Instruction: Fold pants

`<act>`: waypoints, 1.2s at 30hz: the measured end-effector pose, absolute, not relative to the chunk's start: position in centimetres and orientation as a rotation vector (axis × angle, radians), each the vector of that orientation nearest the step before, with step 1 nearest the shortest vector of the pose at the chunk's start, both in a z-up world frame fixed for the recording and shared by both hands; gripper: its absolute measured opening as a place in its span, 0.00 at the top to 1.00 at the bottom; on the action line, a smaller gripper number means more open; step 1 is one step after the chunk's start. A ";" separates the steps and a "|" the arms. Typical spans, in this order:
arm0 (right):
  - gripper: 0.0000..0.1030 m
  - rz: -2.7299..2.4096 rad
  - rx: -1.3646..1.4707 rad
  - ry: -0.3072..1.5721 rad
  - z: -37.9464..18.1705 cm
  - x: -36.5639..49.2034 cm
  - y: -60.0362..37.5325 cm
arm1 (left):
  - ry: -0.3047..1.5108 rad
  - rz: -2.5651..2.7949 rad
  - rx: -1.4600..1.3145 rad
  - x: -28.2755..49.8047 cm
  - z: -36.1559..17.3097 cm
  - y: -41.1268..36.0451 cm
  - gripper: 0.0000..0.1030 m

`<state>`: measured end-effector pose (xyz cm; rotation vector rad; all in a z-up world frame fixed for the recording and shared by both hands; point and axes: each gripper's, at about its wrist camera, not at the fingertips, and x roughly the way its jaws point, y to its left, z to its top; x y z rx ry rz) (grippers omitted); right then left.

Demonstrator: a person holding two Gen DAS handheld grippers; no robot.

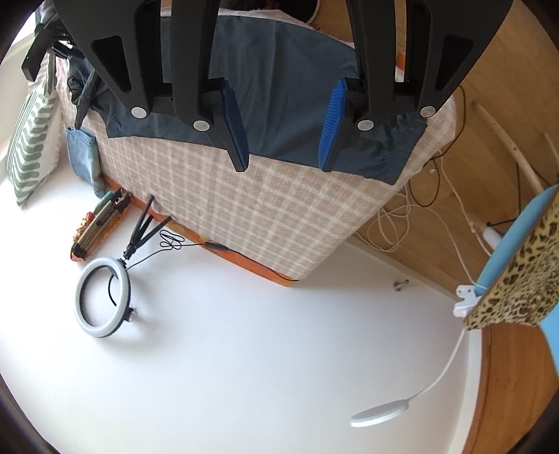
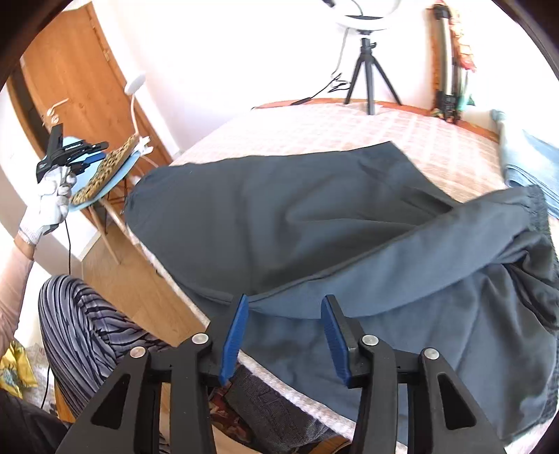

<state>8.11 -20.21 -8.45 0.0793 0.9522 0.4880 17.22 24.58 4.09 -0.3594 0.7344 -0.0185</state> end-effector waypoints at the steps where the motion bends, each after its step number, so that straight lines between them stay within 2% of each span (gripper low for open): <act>1: 0.48 0.454 0.091 0.943 -8.3 7.8 -21.3 | 0.741 -0.055 -0.327 17.7 4.9 23.0 0.61; 6: 0.38 0.265 0.166 0.910 -7.2 6.6 -25.9 | 0.789 -0.232 -0.241 20.7 6.8 14.8 0.53; 8: 0.29 0.189 0.209 0.904 -7.2 5.8 -27.3 | 0.810 -0.304 -0.218 21.9 6.6 11.2 0.53; 11: 0.25 0.096 0.276 0.896 -7.1 4.5 -29.9 | 0.849 -0.410 -0.184 23.1 5.8 5.4 0.51; 14: 0.20 0.014 0.330 0.893 -7.2 3.4 -32.4 | 0.897 -0.514 -0.164 24.2 4.6 -0.2 0.43; 16: 0.18 -0.029 0.371 0.879 -7.1 2.8 -34.2 | 0.932 -0.575 -0.155 25.0 3.7 -4.1 0.42; 20: 0.17 -0.096 0.439 0.869 -7.9 2.3 -37.1 | 1.014 -0.719 -0.157 26.2 1.4 -12.1 0.34; 27: 0.17 -0.217 0.524 0.874 -10.6 1.4 -41.7 | 1.142 -0.836 -0.148 28.7 -3.4 -23.8 0.34; 36: 0.17 -0.277 0.548 0.885 -12.3 0.9 -46.0 | 1.276 -0.835 -0.069 31.9 -7.9 -32.3 0.34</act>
